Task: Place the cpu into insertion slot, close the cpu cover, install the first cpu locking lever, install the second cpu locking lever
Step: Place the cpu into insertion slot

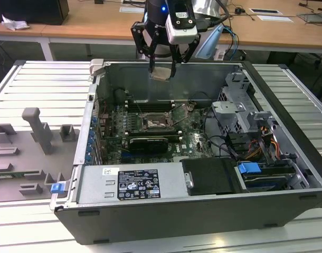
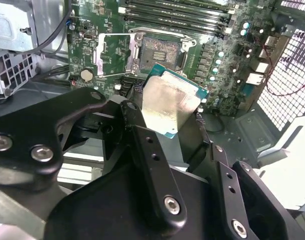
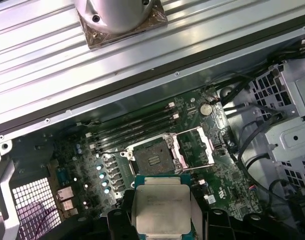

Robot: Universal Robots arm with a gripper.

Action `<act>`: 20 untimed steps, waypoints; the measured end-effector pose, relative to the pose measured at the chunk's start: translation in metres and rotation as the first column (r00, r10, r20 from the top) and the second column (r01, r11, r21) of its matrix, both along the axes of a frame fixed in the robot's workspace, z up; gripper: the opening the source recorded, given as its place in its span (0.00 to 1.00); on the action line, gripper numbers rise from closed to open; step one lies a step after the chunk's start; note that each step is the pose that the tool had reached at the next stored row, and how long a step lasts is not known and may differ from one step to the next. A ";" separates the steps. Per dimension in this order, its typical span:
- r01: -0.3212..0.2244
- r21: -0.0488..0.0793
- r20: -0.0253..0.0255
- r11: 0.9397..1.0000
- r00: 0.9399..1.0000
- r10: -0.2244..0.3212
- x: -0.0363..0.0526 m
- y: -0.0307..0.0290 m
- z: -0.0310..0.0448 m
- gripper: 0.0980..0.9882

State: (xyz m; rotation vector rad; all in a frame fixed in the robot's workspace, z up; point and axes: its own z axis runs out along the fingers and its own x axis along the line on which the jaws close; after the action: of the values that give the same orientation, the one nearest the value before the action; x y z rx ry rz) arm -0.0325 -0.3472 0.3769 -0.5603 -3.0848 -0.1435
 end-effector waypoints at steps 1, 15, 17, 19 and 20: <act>0.006 0.000 0.000 1.000 1.000 -0.006 0.0000 0.0000 0.0000 0.48; 0.077 0.000 0.000 0.997 0.997 -0.077 0.0000 0.0000 0.0000 0.48; 0.086 0.000 0.000 0.996 0.996 -0.086 0.0000 0.0000 0.0000 0.48; 0.096 0.000 0.000 0.995 0.995 -0.096 0.0000 0.0000 0.0000 0.48; 0.104 0.000 0.000 0.995 0.995 -0.104 0.0000 0.0000 0.0000 0.48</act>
State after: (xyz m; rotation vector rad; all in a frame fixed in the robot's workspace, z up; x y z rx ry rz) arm -0.0325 -0.3472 0.3769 -0.7210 -3.0561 -0.1438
